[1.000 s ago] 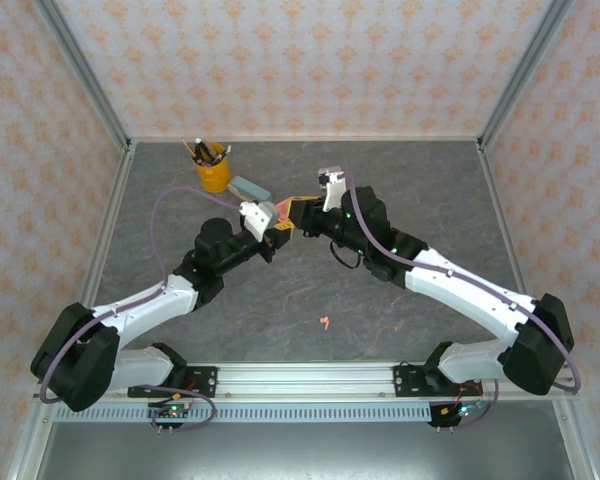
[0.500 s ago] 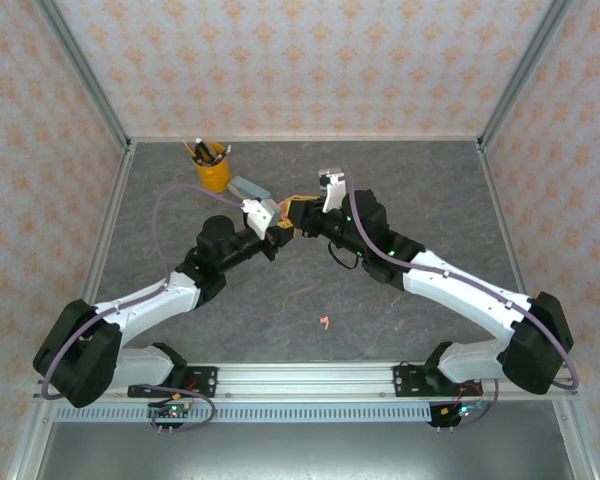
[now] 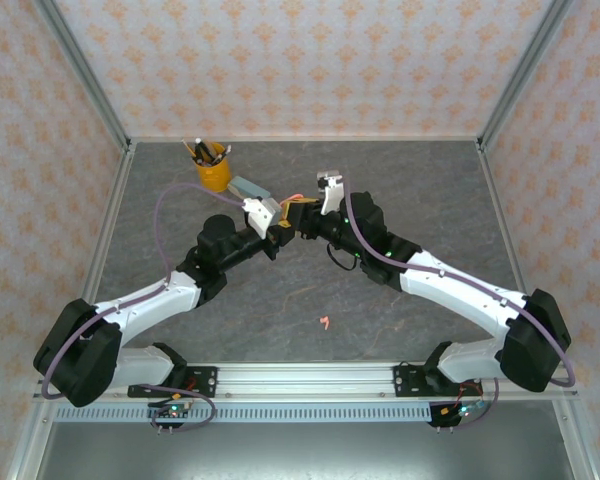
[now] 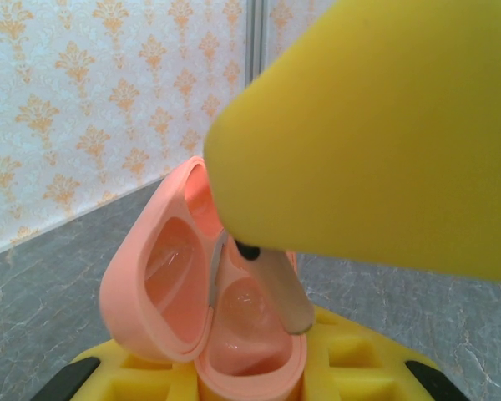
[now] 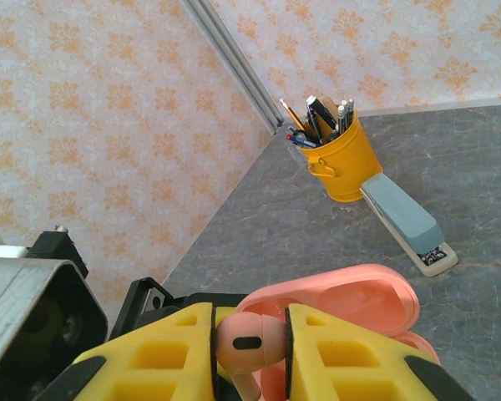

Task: Insert the wireless bluetooth earbuds into the charging case

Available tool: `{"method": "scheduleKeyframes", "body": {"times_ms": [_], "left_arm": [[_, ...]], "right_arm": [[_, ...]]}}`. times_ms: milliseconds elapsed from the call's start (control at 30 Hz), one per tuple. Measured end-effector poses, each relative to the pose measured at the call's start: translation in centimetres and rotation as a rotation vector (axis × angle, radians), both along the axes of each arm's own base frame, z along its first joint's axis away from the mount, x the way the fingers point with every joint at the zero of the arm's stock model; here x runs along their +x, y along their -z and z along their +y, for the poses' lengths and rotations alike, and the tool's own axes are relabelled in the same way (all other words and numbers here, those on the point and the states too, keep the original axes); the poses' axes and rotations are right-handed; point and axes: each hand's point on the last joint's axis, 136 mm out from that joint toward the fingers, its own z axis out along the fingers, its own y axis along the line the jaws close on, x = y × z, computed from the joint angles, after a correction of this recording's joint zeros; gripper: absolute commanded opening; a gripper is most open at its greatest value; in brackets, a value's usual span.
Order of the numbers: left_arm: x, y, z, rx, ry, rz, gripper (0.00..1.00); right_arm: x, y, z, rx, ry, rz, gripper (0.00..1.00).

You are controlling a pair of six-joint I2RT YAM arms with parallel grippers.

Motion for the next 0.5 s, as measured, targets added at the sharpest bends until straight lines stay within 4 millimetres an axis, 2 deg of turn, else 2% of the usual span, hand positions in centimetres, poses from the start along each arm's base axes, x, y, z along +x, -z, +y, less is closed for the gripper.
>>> {"method": "scheduleKeyframes", "body": {"times_ms": [500], "left_arm": [[-0.09,-0.18,-0.3,-0.016,0.007,0.014,0.0]], "right_arm": [[0.4,0.77,-0.34,-0.009,0.03,0.001,0.23]]}}
